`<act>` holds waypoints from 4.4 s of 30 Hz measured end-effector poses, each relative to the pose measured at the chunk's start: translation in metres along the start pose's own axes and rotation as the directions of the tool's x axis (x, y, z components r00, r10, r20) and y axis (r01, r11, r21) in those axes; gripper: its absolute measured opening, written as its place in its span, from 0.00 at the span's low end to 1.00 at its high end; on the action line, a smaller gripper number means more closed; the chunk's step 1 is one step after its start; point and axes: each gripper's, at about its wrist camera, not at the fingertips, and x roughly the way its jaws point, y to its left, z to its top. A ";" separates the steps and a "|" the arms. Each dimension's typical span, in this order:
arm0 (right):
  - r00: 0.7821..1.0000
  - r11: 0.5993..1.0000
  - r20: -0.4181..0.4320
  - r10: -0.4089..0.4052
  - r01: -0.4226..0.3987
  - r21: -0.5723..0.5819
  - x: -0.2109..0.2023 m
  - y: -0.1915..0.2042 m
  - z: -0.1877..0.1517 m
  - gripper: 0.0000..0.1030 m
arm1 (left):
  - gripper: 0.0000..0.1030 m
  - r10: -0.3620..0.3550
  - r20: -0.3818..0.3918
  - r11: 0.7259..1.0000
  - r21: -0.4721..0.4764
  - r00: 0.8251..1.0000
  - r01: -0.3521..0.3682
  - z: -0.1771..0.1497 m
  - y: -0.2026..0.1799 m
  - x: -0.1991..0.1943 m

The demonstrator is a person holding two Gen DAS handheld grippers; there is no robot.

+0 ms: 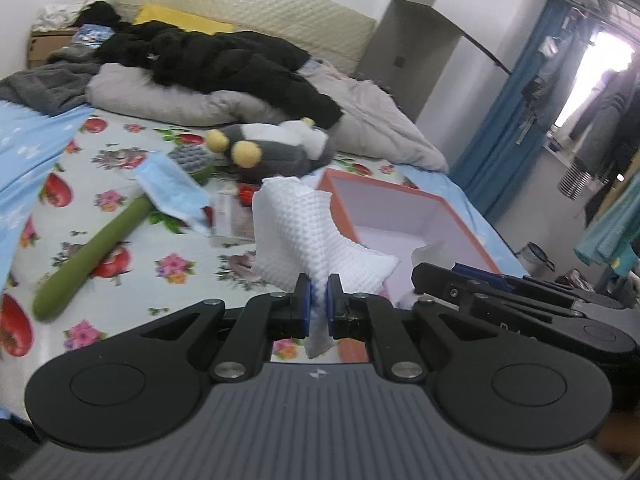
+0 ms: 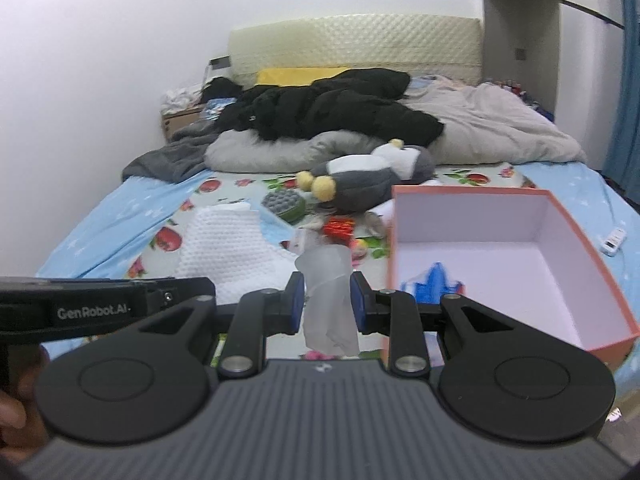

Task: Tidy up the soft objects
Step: 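Carry the towel to the pink box with the left tool while the right tool carries the clear item, then open the left tool to drop the towel into the box while the right tool drops the clear item, then withdraw both open tools from the pink box toward the items on the sheet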

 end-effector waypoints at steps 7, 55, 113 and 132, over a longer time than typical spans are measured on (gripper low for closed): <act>0.996 0.994 0.010 -0.092 0.091 0.051 -0.016 -0.034 -0.004 0.28 | 0.09 -0.073 -0.032 0.996 0.050 0.997 0.075 0.002 -0.035 0.018; 0.955 0.935 -0.229 -0.188 0.245 0.255 0.142 -0.212 -0.018 0.36 | 0.17 -0.117 -0.399 0.962 0.183 0.909 0.204 0.058 -0.134 0.325; 0.995 0.979 -0.042 -0.090 0.096 0.177 -0.029 -0.046 -0.024 0.37 | 0.35 -0.144 -0.118 0.968 0.190 0.983 0.165 0.022 -0.069 0.029; 0.997 0.994 -0.071 0.024 -0.017 0.105 -0.001 0.007 -0.022 0.37 | 0.35 -0.035 -0.095 0.991 0.123 0.995 0.047 0.012 -0.009 0.005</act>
